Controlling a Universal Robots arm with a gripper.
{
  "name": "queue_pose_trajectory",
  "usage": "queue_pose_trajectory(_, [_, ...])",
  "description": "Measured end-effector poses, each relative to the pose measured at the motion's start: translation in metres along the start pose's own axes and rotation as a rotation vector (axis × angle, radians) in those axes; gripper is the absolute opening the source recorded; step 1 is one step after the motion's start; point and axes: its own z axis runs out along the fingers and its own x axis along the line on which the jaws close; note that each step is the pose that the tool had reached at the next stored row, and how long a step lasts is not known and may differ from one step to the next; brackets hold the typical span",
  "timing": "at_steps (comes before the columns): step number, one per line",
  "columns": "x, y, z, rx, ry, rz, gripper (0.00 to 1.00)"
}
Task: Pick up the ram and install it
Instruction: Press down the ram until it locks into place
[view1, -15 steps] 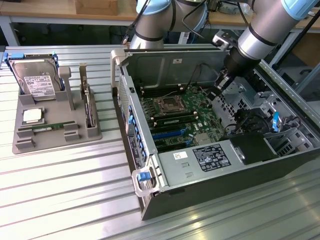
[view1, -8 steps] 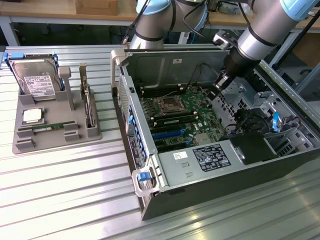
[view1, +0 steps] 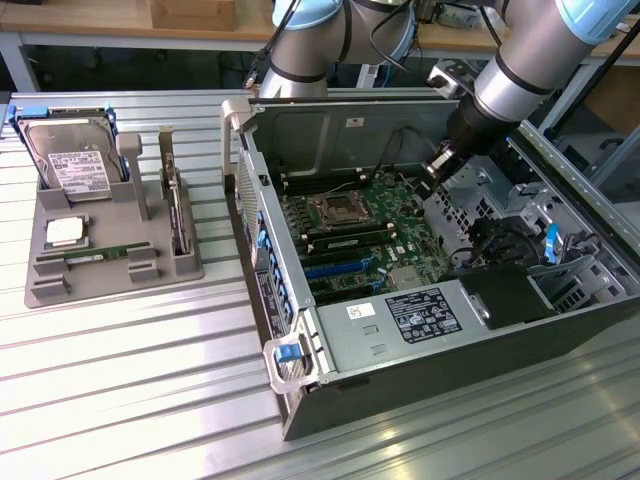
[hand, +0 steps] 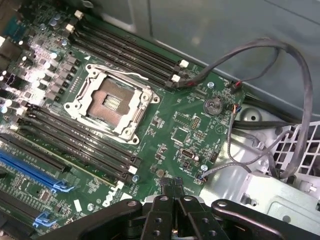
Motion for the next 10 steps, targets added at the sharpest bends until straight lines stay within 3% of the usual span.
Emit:
queue_pose_trajectory(4, [0.0,-0.0001,0.0004,-0.0004,-0.0064,0.035,0.1])
queue_pose_trajectory(10, [0.0,-0.0003,0.0016,-0.0012,-0.024,0.131,0.1])
